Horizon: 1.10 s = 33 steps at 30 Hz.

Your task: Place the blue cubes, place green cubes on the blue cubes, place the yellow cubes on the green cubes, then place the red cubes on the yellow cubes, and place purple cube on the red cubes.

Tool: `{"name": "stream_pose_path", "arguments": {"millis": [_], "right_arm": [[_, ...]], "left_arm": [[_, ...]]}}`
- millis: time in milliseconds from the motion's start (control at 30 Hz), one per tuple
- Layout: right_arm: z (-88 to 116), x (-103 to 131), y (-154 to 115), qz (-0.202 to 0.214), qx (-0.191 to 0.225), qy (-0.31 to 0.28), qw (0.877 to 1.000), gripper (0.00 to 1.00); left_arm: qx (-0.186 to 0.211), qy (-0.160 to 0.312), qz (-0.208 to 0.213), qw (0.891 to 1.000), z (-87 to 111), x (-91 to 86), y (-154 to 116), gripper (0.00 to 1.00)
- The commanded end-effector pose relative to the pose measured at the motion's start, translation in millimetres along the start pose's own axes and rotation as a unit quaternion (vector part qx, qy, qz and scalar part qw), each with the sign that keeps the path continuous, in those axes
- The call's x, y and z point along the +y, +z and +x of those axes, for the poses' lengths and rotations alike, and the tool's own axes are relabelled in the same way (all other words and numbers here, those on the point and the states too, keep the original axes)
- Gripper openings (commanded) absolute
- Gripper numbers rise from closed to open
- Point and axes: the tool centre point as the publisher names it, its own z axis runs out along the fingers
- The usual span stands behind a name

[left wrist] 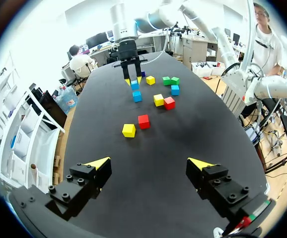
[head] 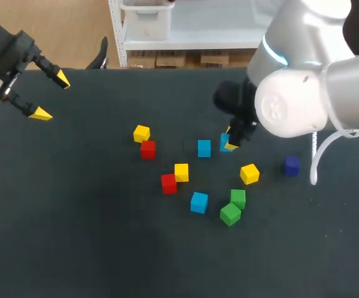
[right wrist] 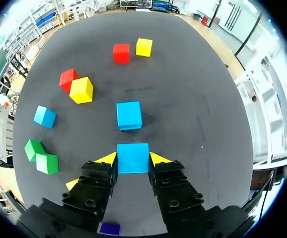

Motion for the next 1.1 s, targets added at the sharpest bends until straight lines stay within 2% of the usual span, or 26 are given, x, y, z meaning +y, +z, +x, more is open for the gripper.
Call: {"name": "stream_pose_path", "arguments": {"millis": [33, 433, 1100], "right_arm": [[-5.8, -0.9, 5.6, -0.006, 0.000, -0.008, 1.000, 0.00], [-5.1, 3.5, 10.8, -0.015, 0.008, -0.042, 0.999, 0.00], [1.7, 0.6, 15.4, -0.009, 0.012, -0.054, 0.998, 0.00]], "left_arm": [[0.001, 0.001, -0.001, 1.000, 0.2, -0.5, 0.3, 1.00], [0.001, 0.001, -0.001, 1.000, 0.2, -0.5, 0.3, 1.00], [0.001, 0.001, -0.001, 1.000, 0.2, -0.5, 0.3, 1.00]]}}
